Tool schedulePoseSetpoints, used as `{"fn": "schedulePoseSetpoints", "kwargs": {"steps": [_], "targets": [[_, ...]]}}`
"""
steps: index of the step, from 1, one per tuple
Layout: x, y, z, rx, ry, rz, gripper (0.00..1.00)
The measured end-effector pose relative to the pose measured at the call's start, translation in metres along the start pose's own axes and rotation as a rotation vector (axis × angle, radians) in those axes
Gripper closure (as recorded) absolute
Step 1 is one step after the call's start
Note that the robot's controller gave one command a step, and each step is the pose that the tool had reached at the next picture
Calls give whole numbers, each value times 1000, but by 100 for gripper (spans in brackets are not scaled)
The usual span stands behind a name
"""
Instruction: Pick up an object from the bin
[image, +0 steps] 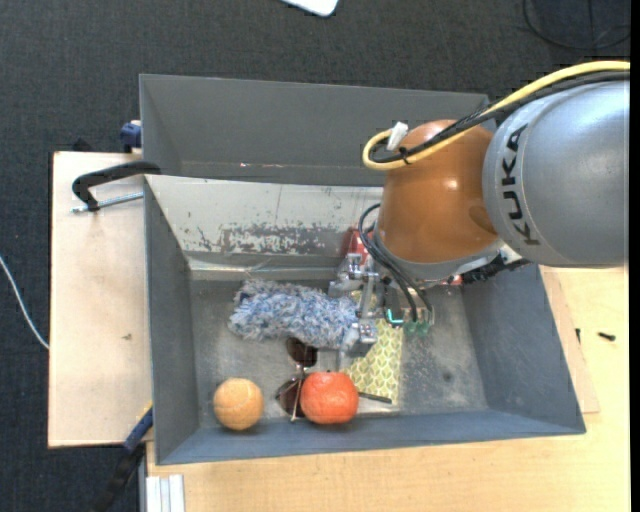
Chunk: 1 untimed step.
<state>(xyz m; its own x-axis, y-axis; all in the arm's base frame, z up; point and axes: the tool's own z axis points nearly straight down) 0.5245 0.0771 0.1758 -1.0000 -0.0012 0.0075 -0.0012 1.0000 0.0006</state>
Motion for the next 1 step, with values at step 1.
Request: {"fn": "schedulePoseSetpoints", "kwargs": {"steps": [1], "targets": [[-1,0,-3,0,-6,1,0]]}}
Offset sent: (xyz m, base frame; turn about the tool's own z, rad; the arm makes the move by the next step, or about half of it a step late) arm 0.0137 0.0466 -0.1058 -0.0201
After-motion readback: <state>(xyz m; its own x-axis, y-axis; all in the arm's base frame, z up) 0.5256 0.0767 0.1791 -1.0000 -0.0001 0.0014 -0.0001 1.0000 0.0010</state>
